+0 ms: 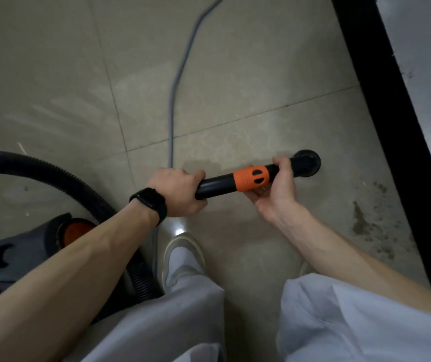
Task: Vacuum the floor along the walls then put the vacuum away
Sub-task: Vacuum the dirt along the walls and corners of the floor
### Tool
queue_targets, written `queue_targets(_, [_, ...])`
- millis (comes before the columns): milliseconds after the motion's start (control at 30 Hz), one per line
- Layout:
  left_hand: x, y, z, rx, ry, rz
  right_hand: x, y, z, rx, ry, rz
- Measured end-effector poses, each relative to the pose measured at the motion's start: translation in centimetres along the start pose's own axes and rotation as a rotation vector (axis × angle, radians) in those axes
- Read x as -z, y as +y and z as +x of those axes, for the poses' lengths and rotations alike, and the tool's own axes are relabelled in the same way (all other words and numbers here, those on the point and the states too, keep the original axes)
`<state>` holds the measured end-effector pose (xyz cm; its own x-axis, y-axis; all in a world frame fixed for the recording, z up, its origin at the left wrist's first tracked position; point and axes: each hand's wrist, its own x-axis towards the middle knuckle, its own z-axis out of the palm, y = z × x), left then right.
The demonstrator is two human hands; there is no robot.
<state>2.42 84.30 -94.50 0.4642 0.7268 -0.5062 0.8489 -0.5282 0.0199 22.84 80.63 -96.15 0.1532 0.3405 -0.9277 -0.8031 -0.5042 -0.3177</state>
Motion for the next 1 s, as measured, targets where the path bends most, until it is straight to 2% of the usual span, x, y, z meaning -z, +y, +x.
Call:
queue_targets(467, [1.0,8.3,7.5,0.067,0.073,-0.171,1.3,-8.6,2.1,0.178,0.037,0.049])
queue_targets(733, [1.7,8.2,10.8,0.122,0.158,-0.193,-2.5,-9.0,3.1,0.148,-0.029,0.063])
queue_targets(1000, [1.3,6.7,11.6,0.226,0.217,-0.358,-8.1,-8.9,4.8,0.165,0.034,0.037])
